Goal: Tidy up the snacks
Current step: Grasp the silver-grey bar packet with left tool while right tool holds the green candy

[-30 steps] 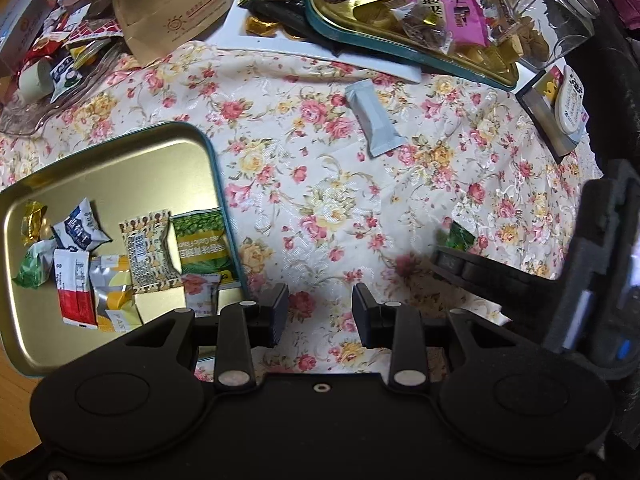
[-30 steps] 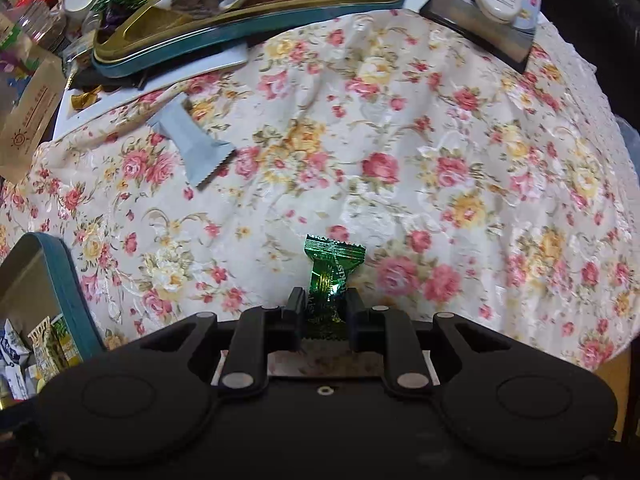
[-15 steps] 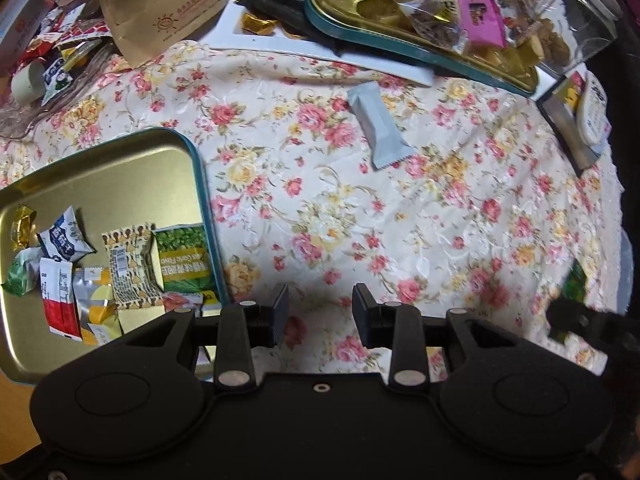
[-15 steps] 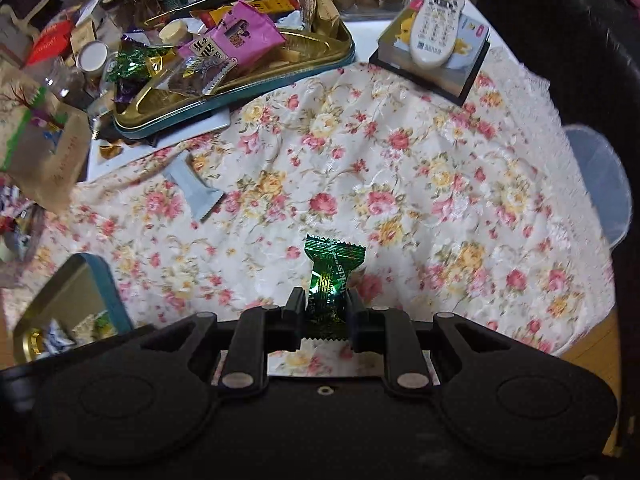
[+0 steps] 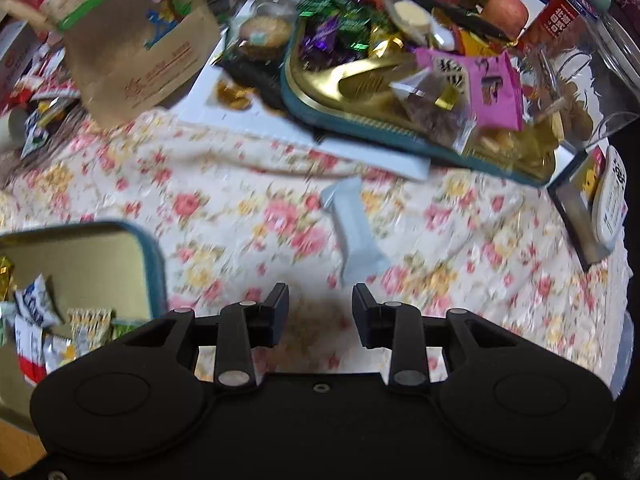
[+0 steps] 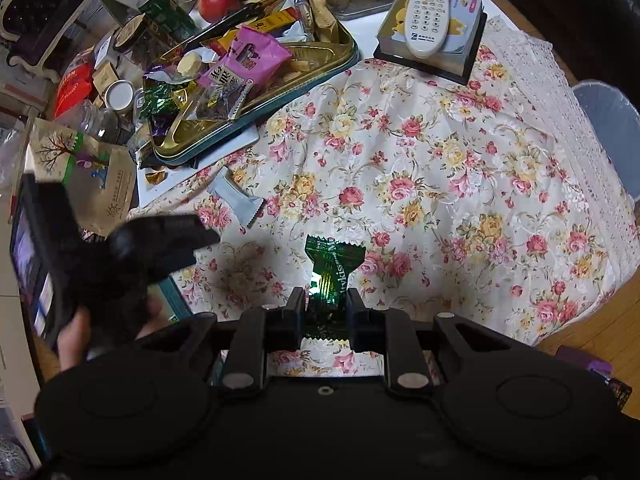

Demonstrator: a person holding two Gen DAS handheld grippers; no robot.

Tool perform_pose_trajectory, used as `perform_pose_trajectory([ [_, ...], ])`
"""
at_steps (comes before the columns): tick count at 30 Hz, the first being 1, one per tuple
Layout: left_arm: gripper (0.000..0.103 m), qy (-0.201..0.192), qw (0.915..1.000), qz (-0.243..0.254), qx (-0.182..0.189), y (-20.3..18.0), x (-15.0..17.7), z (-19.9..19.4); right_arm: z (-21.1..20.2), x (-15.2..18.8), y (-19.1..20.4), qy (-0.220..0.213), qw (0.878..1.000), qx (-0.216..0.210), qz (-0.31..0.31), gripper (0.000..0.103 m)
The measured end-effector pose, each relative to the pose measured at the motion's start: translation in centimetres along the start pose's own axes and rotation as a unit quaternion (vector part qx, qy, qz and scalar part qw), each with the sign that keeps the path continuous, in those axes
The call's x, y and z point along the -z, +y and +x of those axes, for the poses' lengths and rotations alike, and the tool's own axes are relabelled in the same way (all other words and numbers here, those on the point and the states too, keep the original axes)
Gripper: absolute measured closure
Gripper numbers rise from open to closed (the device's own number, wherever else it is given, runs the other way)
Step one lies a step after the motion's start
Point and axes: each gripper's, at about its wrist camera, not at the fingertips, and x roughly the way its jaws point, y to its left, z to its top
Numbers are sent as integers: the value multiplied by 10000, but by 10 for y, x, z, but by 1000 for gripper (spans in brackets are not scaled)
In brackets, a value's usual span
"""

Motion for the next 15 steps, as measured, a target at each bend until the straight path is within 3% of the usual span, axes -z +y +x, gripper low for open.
perform_pose_trajectory([
  [4,60,15,9999,125,-108,-17,-15,16,-2,1,1,-41,10000,-19,13,81],
  [10,60,129,9997,-198,-7,-20,-24,37,-1,3,8,12,9999,-78,-100,81],
  [15,60,135,9994,-288,-154,-24,-31,49,0,6,13,30,9998,-83,-193,81],
])
